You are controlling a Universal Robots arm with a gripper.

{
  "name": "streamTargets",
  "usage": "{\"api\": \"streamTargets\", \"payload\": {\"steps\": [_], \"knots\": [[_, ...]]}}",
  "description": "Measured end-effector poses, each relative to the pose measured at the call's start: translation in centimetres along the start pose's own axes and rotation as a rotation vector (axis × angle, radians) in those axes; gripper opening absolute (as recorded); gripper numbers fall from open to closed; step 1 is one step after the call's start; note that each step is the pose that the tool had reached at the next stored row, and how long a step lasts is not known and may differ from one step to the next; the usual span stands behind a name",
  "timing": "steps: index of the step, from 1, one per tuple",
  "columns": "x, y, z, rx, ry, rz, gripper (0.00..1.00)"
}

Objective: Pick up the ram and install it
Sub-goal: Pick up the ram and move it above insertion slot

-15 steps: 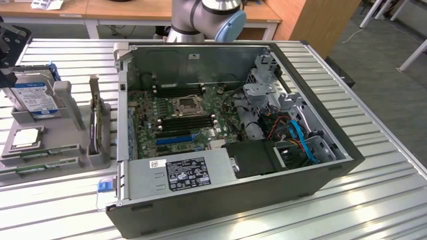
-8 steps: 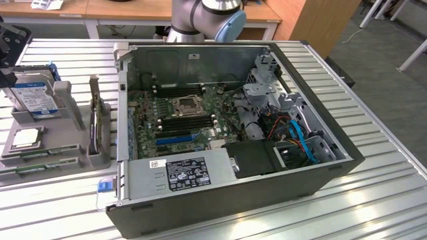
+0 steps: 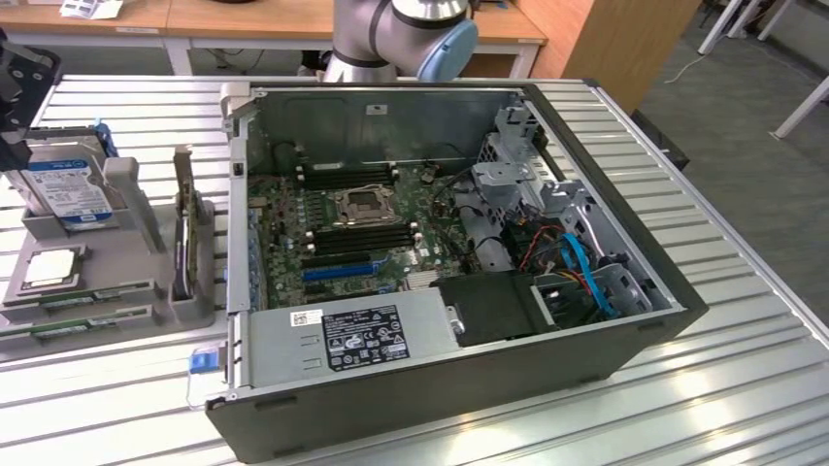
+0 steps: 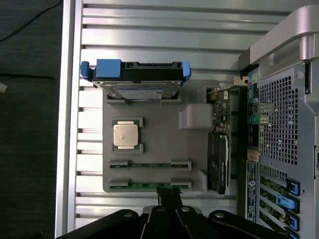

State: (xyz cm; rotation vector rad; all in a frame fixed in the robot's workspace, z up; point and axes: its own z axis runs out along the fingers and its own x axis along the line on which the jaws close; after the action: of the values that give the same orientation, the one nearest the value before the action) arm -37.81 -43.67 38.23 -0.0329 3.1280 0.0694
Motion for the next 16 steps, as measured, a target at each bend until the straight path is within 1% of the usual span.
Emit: {"api": "streamTargets", "payload": {"steps": [16], "knots": [[0.00, 0.00, 0.00, -0.0037, 0.0128, -0.289, 0.10]]}}
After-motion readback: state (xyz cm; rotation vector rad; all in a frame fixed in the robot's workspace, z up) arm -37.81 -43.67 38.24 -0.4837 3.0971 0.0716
